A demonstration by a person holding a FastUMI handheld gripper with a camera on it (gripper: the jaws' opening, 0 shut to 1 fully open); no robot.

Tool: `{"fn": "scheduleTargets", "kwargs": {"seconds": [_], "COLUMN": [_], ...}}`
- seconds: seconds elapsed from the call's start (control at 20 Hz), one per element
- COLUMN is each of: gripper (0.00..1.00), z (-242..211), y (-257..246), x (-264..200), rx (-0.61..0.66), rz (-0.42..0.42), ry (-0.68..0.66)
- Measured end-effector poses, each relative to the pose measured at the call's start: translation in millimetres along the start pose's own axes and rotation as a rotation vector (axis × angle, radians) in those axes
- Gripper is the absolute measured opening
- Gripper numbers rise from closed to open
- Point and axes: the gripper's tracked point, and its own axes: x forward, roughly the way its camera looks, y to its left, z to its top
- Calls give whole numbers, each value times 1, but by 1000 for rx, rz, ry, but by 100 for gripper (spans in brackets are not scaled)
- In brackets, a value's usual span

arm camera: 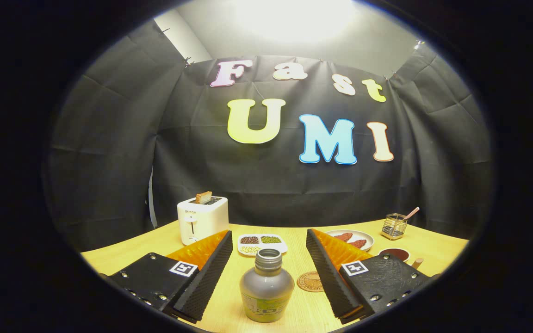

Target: Take the bottle from table, then pour the juice into the cup, finally place the bottle on the coaster

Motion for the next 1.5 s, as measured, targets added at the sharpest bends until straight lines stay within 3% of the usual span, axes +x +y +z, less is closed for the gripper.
{"fn": "scheduleTargets", "kwargs": {"seconds": [0.45, 0.85, 0.9, 1.0, 1.3, 1.5], "gripper": [98, 93, 93, 83, 78, 77], "z": [-61, -79, -79, -79, -77, -50], "y": [4, 5, 5, 7, 1, -21], "x": [9, 11, 11, 11, 7, 4], "rx": [30, 27, 34, 43, 50, 74], "rz": [12, 6, 8, 11, -12, -52], "ry": [27, 48, 49, 44, 65, 28]}}
